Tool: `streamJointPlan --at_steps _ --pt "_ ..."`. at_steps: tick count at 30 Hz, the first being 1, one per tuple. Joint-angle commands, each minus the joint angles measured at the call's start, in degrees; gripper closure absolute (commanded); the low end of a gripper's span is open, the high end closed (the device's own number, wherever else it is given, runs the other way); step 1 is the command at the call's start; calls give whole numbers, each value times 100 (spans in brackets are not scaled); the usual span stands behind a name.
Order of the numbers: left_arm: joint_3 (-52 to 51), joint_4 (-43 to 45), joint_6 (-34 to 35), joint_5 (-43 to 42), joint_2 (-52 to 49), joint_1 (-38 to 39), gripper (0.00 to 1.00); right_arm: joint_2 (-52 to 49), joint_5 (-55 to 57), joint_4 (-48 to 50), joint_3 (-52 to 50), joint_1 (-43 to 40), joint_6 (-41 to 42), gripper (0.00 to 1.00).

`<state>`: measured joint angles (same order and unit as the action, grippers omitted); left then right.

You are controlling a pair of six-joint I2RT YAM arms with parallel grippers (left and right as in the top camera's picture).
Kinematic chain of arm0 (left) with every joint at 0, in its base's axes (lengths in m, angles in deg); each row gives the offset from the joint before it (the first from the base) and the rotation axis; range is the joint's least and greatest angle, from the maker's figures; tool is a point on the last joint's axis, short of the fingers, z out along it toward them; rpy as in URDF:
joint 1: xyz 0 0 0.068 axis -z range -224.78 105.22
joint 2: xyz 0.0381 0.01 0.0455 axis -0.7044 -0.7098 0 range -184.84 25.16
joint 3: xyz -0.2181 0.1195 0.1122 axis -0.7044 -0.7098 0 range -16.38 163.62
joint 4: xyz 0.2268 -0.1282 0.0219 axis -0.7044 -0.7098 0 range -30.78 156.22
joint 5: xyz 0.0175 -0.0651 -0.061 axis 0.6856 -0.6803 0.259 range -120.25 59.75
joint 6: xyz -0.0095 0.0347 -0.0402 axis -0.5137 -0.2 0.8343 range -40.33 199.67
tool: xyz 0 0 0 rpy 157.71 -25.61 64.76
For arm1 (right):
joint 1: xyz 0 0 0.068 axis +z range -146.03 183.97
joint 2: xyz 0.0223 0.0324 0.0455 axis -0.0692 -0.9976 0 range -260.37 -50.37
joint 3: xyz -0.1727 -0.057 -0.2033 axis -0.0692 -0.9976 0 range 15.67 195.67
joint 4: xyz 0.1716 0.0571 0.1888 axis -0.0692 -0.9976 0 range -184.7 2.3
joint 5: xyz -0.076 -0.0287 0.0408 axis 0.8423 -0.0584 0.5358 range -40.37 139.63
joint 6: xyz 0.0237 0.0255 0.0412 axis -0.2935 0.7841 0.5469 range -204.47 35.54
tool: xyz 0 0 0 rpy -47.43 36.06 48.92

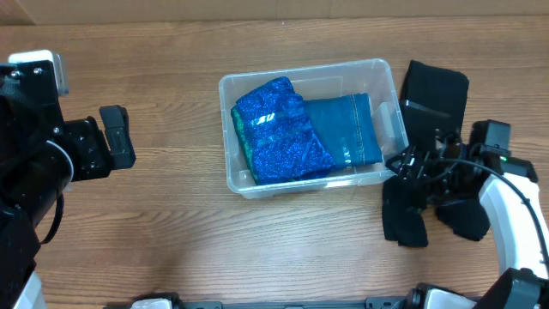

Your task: Pack container

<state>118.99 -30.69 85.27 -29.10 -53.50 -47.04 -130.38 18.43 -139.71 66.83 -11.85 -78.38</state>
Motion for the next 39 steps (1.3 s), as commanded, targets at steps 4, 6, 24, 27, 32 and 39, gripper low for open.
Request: streamJointPlan --at_steps 4,6,24,27,32,39 --pt "-15 13 -92 57 -11 -7 0 17 492 483 -42 1491 348 62" --pt "-17 13 -90 57 -11 -7 0 17 730 555 -42 1814 494 64" --pt "-15 11 -92 57 -11 -7 0 1338 2006 -785 1325 1119 1043 0" --pt "-17 13 -92 57 -11 -7 0 960 2068 -1250 1180 55 715 0" --pt "-15 11 -92 57 -11 -7 0 -568 1989 -964 514 -717 763 0" --pt "-17 13 -92 57 -11 -7 0 -1917 857 -232 238 -702 758 5"
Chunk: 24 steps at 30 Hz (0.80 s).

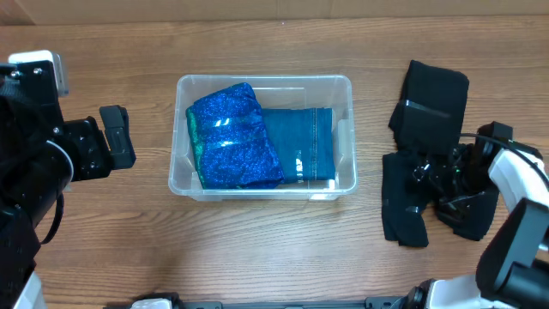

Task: Pack container
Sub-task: 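Place the grasped black cloth into the bin with the right gripper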

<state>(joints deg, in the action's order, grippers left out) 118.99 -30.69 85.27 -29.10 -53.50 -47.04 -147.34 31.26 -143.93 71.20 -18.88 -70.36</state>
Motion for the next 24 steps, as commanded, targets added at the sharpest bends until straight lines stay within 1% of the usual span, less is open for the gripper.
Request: streamJointPlan --at_steps 1,2,3,4,5,6,8,9,10,11,12,13,14,15,16,17,19,21,22,24 --pt "-15 13 -92 57 -11 -7 0 -256 -616 479 -468 0 -46 19" --pt "-15 13 -92 57 -11 -7 0 -256 -638 699 -686 2 -44 34" --pt "-17 11 -92 57 -11 -7 0 -256 -636 909 -870 0 -46 42" --pt "-15 11 -92 57 -11 -7 0 -254 -636 970 -955 0 -50 63" --pt "-15 13 -92 57 -11 -7 0 -181 -758 833 -868 0 -72 72" --pt "-17 11 -92 57 -11 -7 0 -85 -839 704 -776 0 -109 76" --pt "-17 11 -92 57 -11 -7 0 610 -1156 72 -348 37 -264 85" --pt "-17 13 -92 57 -11 -7 0 1119 -1204 -236 -109 122 -267 88" --pt "-17 13 -92 57 -11 -7 0 1821 -1283 -551 210 291 -260 94" --pt "-15 13 -92 57 -11 -7 0 2476 -1436 -737 516 490 -210 96" --pt "-17 11 -92 57 -11 -7 0 3049 -1670 -761 769 717 -120 96" --pt "-15 13 -92 57 -11 -7 0 3436 -1766 -693 909 918 199 96" --pt "-17 13 -92 57 -11 -7 0 3845 -1779 -522 1001 1196 774 96" --pt "-17 11 -92 57 -11 -7 0 4260 -1775 -125 1008 1558 1379 96" --pt "-17 13 -92 57 -11 -7 0 4454 -1762 251 1008 1836 1770 96" --pt "-15 11 -92 57 -11 -7 0 4559 -1609 697 1008 2232 2343 96" --pt "-15 13 -92 57 -11 -7 0 4406 -1115 1274 999 2986 3112 96" --pt "-17 11 -92 57 -11 -7 0 3908 -608 1799 962 3766 3740 96" --pt "-15 13 -92 57 -11 -7 0 3353 -297 2188 957 4334 4046 96" --pt "-15 13 -92 57 -11 -7 0 2310 177 2986 957 5010 4468 96"
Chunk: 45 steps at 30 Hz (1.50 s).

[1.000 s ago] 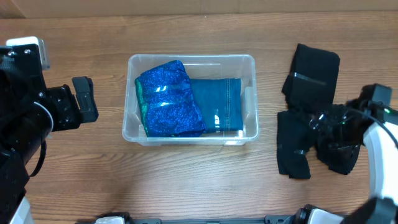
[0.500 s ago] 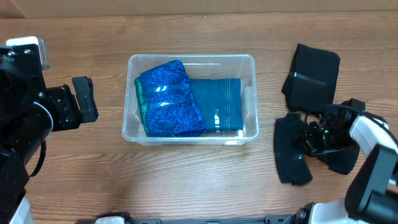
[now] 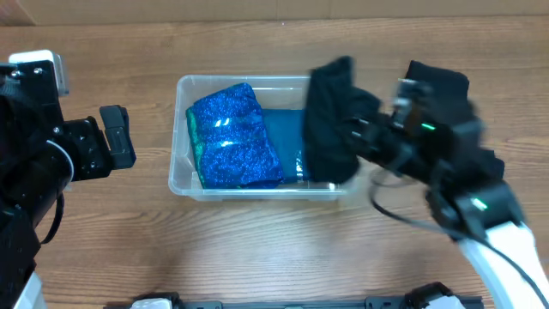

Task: Pack container
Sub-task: 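Place the grasped black cloth into the bin with the right gripper, then grasp another black cloth with the right gripper and lay it in the bin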

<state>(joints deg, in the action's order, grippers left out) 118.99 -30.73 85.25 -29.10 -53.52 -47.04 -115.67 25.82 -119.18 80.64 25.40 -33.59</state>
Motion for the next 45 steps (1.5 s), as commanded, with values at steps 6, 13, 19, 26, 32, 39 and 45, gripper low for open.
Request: streamJointPlan --at_steps 6,13,19,26,32,39,45 --pt "-17 17 -90 57 -9 -7 0 -2710 1161 1241 15 831 610 48" --pt "-15 17 -90 57 -9 -7 0 -1067 1180 -756 901 -166 -1781 27" --pt "-15 17 -90 57 -9 -7 0 -190 1694 -3281 955 -4306 -1891 0" --pt "-15 17 -90 57 -9 -7 0 -2323 1773 -3032 575 -6839 -2463 0" --pt "-17 17 -90 57 -9 -7 0 -4269 695 -2524 546 -6623 -3919 2" --pt "-17 17 -90 57 -9 -7 0 -4507 673 -2269 341 -6354 -3906 74" --pt "-17 15 -90 57 -9 -7 0 -2129 -990 -3281 352 -5949 -3895 96"
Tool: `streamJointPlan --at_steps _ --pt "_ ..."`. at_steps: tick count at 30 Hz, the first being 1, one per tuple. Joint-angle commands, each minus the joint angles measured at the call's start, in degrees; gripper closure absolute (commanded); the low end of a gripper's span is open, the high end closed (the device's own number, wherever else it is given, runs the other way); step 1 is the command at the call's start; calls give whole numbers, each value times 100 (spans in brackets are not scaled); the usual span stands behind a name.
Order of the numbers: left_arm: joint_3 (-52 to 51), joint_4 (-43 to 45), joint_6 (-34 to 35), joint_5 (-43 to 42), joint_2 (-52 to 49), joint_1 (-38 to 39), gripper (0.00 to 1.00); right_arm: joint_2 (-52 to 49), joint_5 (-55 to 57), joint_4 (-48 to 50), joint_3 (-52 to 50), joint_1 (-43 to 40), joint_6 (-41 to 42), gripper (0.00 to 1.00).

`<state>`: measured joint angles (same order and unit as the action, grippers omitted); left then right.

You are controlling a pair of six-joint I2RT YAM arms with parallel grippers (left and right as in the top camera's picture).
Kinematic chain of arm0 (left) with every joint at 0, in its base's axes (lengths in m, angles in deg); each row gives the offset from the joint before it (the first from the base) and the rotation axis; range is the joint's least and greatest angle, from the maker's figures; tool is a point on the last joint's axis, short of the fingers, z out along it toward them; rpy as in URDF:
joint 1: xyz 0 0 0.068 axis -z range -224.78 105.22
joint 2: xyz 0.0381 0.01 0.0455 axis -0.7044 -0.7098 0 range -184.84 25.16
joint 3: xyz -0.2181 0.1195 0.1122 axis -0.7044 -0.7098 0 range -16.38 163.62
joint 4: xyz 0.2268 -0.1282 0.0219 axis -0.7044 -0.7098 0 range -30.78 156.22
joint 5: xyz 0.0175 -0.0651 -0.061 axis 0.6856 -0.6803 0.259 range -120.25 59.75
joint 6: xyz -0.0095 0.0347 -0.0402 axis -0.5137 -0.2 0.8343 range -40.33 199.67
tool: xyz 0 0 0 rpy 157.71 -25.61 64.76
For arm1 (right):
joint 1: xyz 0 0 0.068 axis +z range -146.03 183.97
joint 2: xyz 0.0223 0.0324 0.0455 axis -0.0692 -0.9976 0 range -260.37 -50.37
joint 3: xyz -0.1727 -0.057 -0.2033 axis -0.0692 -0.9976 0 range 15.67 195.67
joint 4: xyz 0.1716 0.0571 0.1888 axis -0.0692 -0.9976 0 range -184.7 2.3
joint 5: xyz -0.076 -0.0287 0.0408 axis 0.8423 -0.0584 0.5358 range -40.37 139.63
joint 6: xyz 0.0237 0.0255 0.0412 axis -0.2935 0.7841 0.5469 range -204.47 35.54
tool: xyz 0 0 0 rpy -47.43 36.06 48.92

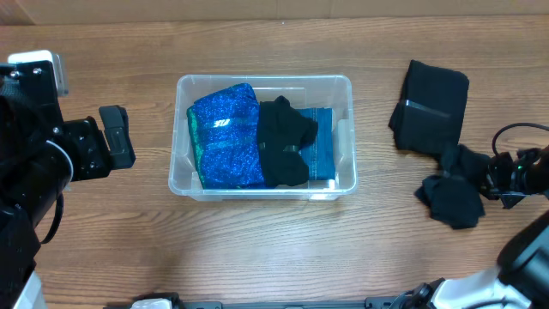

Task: Pack container
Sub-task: 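Grasp another black cloth with the right gripper and lay it in the bin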

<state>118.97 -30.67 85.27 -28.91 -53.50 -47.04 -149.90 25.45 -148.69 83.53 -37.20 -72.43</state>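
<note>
In the overhead view, the clear plastic container stands mid-table. Inside it, a sparkly blue cloth fills the left half and a teal denim piece lies at the right. A black garment is bunched across the middle, over both. My right gripper is at the far right, against a crumpled black cloth; dark on dark, its jaws do not read. My left gripper hangs at the left, well away from the container, with nothing seen in it.
A folded black cloth lies on the wooden table to the right of the container, just behind the crumpled one. The right arm's cable loops near the right edge. The left arm's body fills the left edge.
The black garment that hung from my right gripper over the container's right side now lies inside it. The right gripper is now far right, at the crumpled black cloth.
The container first stood skewed, nearer the right arm, with my right gripper at its right corner. Then it stood square and further left, the gripper at the black pile. A black garment was then over the container and now lies in it. The left arm never moved.
</note>
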Motion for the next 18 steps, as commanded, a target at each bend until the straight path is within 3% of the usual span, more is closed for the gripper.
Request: streamJointPlan --at_steps 1,3,5,8,13,17,18 --pt "-15 9 -92 37 -11 -7 0 2000 -1174 -577 63 586 -9 96" --pt "-13 11 -92 37 -11 -7 0 3095 -1641 -638 63 1279 238 96" --pt "-15 11 -92 37 -11 -7 0 3875 -1773 -103 63 2227 1178 96" --pt "-15 11 -92 37 -11 -7 0 4153 -1766 986 63 3541 2253 96" --pt "-15 11 -92 37 -11 -7 0 3045 -282 2385 63 5753 3292 94" --pt "-15 11 -92 37 -11 -7 0 1620 1117 2448 63 6210 3338 87" --pt "-15 11 -92 37 -11 -7 0 1143 1244 2511 63 6190 3097 50"
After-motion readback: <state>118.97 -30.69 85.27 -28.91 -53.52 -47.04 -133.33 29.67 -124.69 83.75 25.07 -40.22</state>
